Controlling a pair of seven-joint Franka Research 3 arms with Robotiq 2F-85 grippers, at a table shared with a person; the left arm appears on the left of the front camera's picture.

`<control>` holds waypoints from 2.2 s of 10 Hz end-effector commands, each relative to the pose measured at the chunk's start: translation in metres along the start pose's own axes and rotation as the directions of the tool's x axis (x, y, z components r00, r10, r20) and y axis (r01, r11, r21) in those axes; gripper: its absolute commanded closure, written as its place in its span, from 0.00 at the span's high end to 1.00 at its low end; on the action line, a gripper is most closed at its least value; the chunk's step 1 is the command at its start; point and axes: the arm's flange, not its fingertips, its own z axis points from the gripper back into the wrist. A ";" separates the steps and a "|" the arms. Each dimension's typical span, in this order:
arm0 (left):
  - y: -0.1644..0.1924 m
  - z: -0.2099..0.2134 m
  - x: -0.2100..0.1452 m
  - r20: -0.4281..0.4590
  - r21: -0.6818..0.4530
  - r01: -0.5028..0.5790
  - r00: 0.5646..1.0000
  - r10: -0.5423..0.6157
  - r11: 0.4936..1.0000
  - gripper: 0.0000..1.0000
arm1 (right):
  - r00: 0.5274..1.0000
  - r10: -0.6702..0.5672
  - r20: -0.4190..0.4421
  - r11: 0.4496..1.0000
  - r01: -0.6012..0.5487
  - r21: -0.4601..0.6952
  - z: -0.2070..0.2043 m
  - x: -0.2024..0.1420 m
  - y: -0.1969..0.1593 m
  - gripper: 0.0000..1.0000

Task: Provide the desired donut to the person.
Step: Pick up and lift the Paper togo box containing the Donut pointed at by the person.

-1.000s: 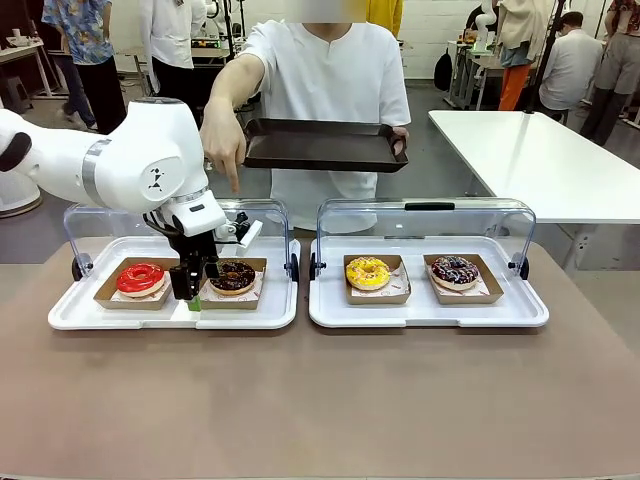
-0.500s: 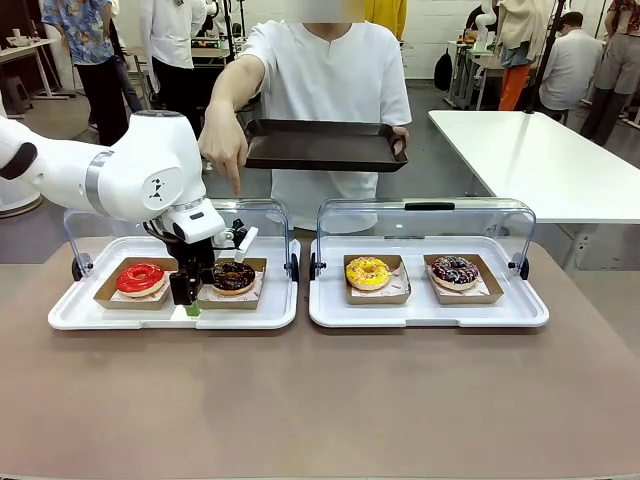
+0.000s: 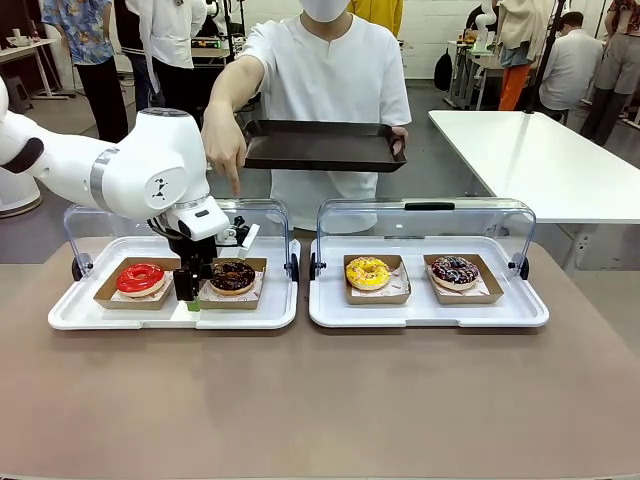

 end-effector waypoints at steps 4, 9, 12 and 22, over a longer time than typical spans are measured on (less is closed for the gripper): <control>0.011 -0.007 0.003 0.001 0.016 -0.026 1.000 0.026 1.000 0.44 | 1.000 0.004 0.009 1.000 -0.004 0.006 0.000 0.000 -0.001 1.00; 0.009 -0.003 -0.002 0.001 0.017 -0.029 1.000 0.029 0.999 0.00 | 1.000 0.004 0.009 1.000 -0.004 0.006 0.000 0.000 -0.001 1.00; 0.009 -0.006 -0.001 0.008 -0.021 -0.018 1.000 0.018 1.000 0.00 | 1.000 0.004 0.009 1.000 -0.004 0.006 0.000 0.000 -0.001 1.00; -0.026 0.090 -0.013 -0.043 -0.044 0.009 0.999 -0.011 0.999 0.00 | 1.000 0.004 0.009 1.000 -0.004 0.006 0.000 0.000 -0.001 1.00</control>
